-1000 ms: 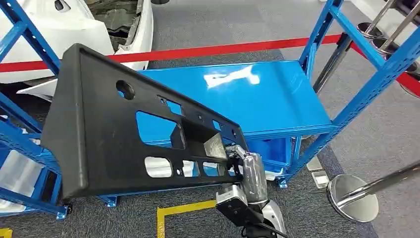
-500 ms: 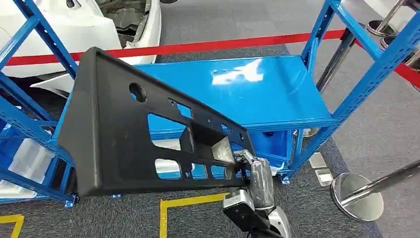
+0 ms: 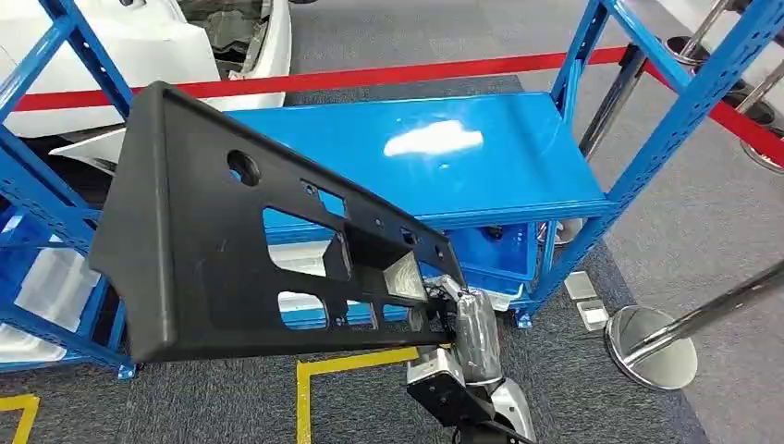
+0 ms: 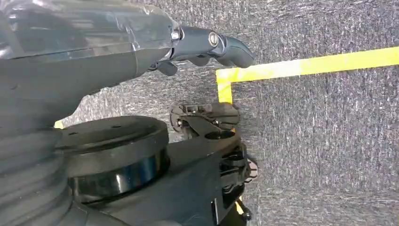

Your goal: Take the parts from the cabinet and place them on the table.

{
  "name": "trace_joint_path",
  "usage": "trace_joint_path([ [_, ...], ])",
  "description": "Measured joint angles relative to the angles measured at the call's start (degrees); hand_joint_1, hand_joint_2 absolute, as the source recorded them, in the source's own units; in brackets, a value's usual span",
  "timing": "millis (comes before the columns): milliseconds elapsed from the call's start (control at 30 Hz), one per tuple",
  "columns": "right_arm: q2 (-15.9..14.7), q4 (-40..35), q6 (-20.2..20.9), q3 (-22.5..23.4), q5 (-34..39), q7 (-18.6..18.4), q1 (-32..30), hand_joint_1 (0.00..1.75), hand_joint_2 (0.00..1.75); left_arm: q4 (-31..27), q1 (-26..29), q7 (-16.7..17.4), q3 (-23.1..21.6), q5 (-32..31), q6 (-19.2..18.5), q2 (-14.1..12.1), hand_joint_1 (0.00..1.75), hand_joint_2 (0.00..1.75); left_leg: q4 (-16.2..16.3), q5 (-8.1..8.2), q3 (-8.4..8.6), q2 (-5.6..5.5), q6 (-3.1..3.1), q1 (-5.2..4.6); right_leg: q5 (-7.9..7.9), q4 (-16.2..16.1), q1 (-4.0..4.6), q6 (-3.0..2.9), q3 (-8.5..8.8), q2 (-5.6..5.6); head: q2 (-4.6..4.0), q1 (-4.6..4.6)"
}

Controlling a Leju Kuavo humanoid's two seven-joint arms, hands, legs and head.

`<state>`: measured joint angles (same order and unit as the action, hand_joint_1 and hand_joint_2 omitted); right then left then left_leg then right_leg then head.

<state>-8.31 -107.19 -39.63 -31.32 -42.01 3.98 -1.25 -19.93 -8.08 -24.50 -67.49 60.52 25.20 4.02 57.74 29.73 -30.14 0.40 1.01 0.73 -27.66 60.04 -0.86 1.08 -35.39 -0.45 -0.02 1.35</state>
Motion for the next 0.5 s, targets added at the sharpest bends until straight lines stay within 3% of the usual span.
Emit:
trace_joint_path([
  [33, 0.0, 0.0, 0.0, 0.0, 0.0, 0.0, 0.1, 1.75, 1.75, 0.0, -0.1, -0.1, 0.0, 0.0, 0.0, 0.0, 0.0, 1.75, 0.0, -0.4, -0.58, 0.03, 0.52, 0.01, -2.81, 2.4, 0.0, 0.25, -0.97, 0.08, 0.0, 0.81],
  [100, 0.0, 0.0, 0.0, 0.0, 0.0, 0.0, 0.2, 1.75, 1.75, 0.0, -0.1, -0.2, 0.0, 0.0, 0.0, 0.0, 0.0, 1.75, 0.1, -1.09, -1.62, 0.07, 0.8, -0.15, -8.28, 10.4, -0.05, 0.62, -3.49, 0.14, 0.0, 1.53],
  [133, 0.0, 0.0, 0.0, 0.0, 0.1, 0.0, 0.2, 1.75, 1.75, 0.0, -0.1, -0.3, 0.0, 0.0, 0.0, 0.0, 0.0, 1.75, 0.1, -1.52, -2.26, 0.11, 0.84, -0.28, -10.14, 14.6, -0.05, 0.79, -4.53, 0.14, 0.0, 1.7],
  [167, 0.0, 0.1, 0.0, 0.0, 0.1, 0.0, 0.2, 1.75, 1.75, 0.0, -0.1, -0.5, 0.0, 0.0, -0.1, 0.0, 0.0, 1.75, 0.3, -1.87, -2.84, 0.11, 0.81, -0.33, -10.21, 16.4, -0.05, 0.85, -4.46, 0.14, 0.0, 1.86],
  [200, 0.0, 0.1, 0.0, 0.0, 0.1, 0.0, 0.2, 1.75, 1.75, 0.0, -0.1, -0.6, 0.0, 0.0, -0.2, 0.0, 0.0, 1.75, 0.4, -2.16, -3.35, 0.11, 0.76, -0.36, -8.95, 15.2, -0.05, 0.79, -3.02, 0.14, 0.0, 2.01],
  [233, 0.0, 0.1, 0.0, 0.0, 0.1, 0.0, 0.2, 1.75, 1.75, 0.0, -0.1, -0.7, 0.0, 0.1, -0.2, 0.0, 0.0, 1.75, 0.5, -2.44, -3.77, 0.09, 0.62, -0.36, -6.97, 11.6, -0.05, 0.64, -0.36, 0.14, 0.0, 2.23],
  [300, 0.0, 0.1, 0.0, 0.0, 0.0, 0.0, 0.5, 1.75, 1.75, 0.0, -0.1, -0.8, 0.0, 0.1, -0.3, 0.0, 0.0, 1.75, 0.9, -2.78, -4.3, 0.02, 0.21, -0.32, -3.69, 1.0, -0.04, 0.12, 6.51, 0.15, 0.0, 2.62],
  [333, 0.0, 0.1, 0.0, 0.0, -0.1, 0.0, 0.8, 1.75, 1.75, 0.0, -0.1, -0.9, 0.0, 0.1, -0.3, 0.0, 0.0, 1.75, 1.1, -3.0, -4.68, 0.02, -0.16, -0.6, -4.63, -2.3, 0.28, -0.09, 8.13, 0.25, 0.0, 2.84],
  [433, 0.0, 0.1, 0.0, 0.0, -0.5, -0.2, 0.8, 1.75, 1.75, 0.0, -0.1, -1.0, 0.0, 0.1, -0.4, 0.0, 0.0, 1.75, 0.9, -4.11, -4.84, 0.06, -1.22, -0.41, -4.0, -2.6, 0.67, -0.77, 7.56, 0.45, 0.0, 2.32],
  [467, 0.0, 0.1, 0.0, 0.0, -0.7, -0.2, 0.8, 1.75, 1.75, 0.0, 0.0, -1.0, 0.0, 0.1, -0.4, 0.0, 0.0, 1.75, 0.8, -4.5, -4.92, -0.03, -1.65, -0.7, -3.42, -3.0, 0.43, -1.36, 7.29, 0.37, 0.0, 2.01],
  [500, 0.0, 0.1, 0.0, 0.0, -0.9, -0.2, 0.9, 1.75, 1.75, 0.0, 0.0, -1.1, 0.0, 0.1, -0.4, 0.0, 0.0, 1.75, 1.6, -3.36, -5.18, -0.14, -1.89, -0.4, -2.78, -3.2, 0.04, -1.81, 7.06, 0.0, 0.0, 1.82],
])
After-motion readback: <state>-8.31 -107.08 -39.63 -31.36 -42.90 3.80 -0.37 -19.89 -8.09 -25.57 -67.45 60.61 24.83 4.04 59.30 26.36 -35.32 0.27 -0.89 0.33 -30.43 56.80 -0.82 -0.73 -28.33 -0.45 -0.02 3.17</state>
